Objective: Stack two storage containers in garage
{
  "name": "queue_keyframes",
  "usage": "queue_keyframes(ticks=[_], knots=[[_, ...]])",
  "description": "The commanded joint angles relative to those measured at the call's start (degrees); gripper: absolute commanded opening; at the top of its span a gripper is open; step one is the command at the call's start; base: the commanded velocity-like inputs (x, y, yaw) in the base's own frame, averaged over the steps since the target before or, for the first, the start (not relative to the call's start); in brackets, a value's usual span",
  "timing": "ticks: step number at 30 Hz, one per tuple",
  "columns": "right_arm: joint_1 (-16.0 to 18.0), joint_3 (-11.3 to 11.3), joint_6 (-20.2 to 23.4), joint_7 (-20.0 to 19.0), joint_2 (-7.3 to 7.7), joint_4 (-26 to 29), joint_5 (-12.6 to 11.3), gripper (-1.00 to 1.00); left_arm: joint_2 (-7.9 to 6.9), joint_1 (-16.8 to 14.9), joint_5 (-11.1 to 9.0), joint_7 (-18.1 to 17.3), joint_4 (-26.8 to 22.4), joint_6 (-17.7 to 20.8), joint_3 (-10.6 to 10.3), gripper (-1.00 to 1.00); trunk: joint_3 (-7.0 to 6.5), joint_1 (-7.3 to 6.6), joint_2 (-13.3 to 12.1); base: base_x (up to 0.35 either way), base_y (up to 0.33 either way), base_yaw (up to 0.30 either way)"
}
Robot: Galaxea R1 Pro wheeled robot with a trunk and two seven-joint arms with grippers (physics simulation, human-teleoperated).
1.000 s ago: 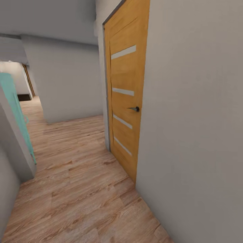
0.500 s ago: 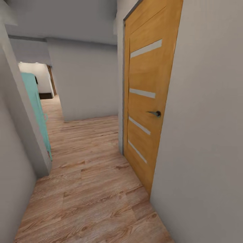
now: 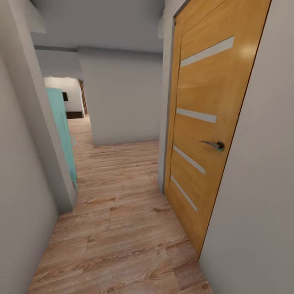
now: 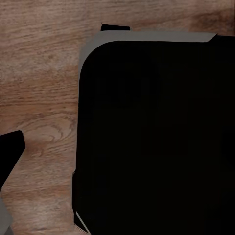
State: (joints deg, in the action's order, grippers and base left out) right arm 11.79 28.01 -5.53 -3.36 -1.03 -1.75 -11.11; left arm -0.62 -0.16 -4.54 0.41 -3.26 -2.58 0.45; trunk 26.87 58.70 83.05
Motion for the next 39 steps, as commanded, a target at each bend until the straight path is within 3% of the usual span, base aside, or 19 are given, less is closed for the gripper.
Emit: queue_keyframes(ticks=[1,10,28,32,39], knots=[[0.05,0.38,-0.33,-0.25,-0.02,-0.19,-0.60,1.00,0.00,-0.02,-0.47,0.03,0.01,-0.14,-0.01,1.00,0.05,0.03,0.03,0.317,0.000,0.049],[-2.68,0.38,-0.44,-0.32,-0.01,-0.19,-0.42,1.00,0.00,-0.02,-0.47,0.03,0.01,-0.14,-0.01,1.00,0.05,0.03,0.03,0.317,0.000,0.010],[-3.09,0.38,-0.71,-0.24,0.15,-0.14,-0.05,1.00,-0.14,-0.02,-0.53,0.12,0.06,-0.13,0.02,1.00,0.05,0.03,0.03,0.317,0.000,0.000],[-3.09,0.38,-0.75,-0.24,0.07,-0.10,-0.12,1.00,-0.15,-0.02,-2.12,0.12,0.09,-0.14,0.08,1.00,0.05,0.03,0.03,0.296,0.000,0.012],[-3.09,0.38,-0.80,-0.24,0.09,-0.10,-0.03,1.00,-0.17,-0.02,-3.03,0.12,0.10,-0.22,0.08,1.00,0.05,0.03,0.03,0.272,0.000,0.168]])
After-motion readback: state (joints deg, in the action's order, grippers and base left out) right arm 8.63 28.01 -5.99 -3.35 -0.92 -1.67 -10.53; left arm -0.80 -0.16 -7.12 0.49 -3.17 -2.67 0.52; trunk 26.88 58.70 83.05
